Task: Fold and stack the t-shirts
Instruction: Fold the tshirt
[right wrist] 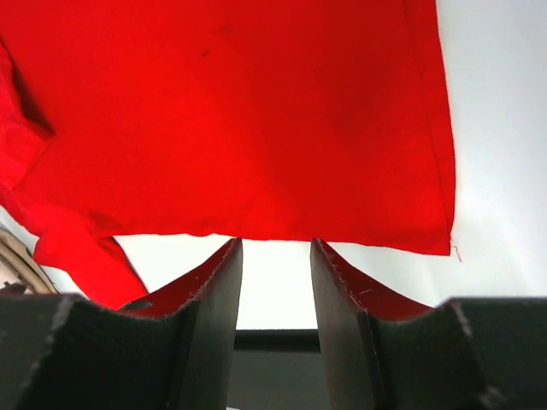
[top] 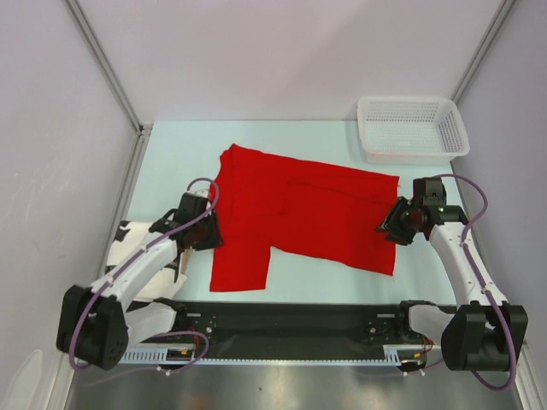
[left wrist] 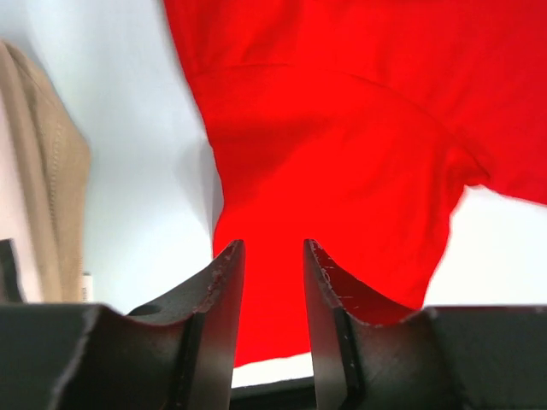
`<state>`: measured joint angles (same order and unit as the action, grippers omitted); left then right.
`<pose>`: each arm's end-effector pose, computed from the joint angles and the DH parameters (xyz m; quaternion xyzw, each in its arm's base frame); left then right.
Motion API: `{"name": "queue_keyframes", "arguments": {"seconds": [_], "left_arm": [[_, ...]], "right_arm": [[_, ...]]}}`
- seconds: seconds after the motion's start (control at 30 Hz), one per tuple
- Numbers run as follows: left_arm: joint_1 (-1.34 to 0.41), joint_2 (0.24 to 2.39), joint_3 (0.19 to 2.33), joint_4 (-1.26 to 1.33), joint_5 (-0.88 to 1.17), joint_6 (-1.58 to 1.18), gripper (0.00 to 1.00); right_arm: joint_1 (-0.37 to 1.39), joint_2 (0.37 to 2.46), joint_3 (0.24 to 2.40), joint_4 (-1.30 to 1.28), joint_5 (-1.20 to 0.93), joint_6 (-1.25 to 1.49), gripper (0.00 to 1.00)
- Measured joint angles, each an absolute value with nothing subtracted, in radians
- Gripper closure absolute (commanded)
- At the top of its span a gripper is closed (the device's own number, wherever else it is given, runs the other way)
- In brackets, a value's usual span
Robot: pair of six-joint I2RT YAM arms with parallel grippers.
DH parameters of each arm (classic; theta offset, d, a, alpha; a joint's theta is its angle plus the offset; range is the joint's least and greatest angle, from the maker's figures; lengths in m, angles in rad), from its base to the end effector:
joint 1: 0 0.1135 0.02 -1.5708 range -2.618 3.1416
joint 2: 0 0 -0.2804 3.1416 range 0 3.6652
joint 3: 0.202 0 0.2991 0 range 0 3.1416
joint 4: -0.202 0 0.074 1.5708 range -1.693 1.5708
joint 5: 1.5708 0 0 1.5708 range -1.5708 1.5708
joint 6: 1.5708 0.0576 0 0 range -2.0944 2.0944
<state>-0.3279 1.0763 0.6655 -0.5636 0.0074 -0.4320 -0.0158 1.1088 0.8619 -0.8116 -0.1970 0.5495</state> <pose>0.2398 -0.0820 0.1894 -0.0486 0.9546 -0.1122 0.2715 0.2579 0.0072 0.2373 0.2446 0.9314 0.1582 0.2181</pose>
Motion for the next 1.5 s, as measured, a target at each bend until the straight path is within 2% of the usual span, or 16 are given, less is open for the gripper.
{"name": "queue_keyframes", "arguments": {"seconds": [0.1, 0.3, 0.7, 0.8, 0.93, 1.03, 1.17, 1.33, 1.5], "left_arm": [[-0.329, 1.160, 0.653, -0.549, -0.002, -0.493, 0.62], [-0.330, 1.131, 0.505, -0.535, -0.015, -0.599, 0.64], [-0.334, 1.145, 0.503, -0.495, -0.078, -0.630, 0.66], [-0.335, 1.152, 0.503, -0.485, -0.079, -0.629, 0.69], [-0.335, 1.168, 0.503, -0.450, -0.081, -0.631, 0.82], [-0.335, 1.162, 0.494, -0.431, -0.084, -0.646, 0.87], [-0.335, 1.122, 0.467, -0.428, -0.088, -0.677, 0.99], [-0.336, 1.074, 0.459, -0.482, -0.079, -0.724, 1.00], [-0.336, 1.013, 0.460, -0.525, -0.070, -0.754, 1.00]], "right_arm": [[-0.016, 1.108, 0.862, -0.814, -0.208, 0.548, 0.57], [-0.017, 1.090, 0.862, -0.819, -0.218, 0.541, 0.57], [-0.031, 1.093, 0.862, -0.819, -0.227, 0.523, 0.56], [-0.038, 1.101, 0.863, -0.821, -0.218, 0.524, 0.55], [-0.072, 1.114, 0.851, -0.825, -0.183, 0.535, 0.52], [-0.115, 1.143, 0.797, -0.824, -0.143, 0.553, 0.49], [-0.153, 1.190, 0.735, -0.837, -0.100, 0.578, 0.48], [-0.171, 1.188, 0.699, -0.868, -0.049, 0.619, 0.50], [-0.179, 1.169, 0.685, -0.871, -0.009, 0.657, 0.59]]}}
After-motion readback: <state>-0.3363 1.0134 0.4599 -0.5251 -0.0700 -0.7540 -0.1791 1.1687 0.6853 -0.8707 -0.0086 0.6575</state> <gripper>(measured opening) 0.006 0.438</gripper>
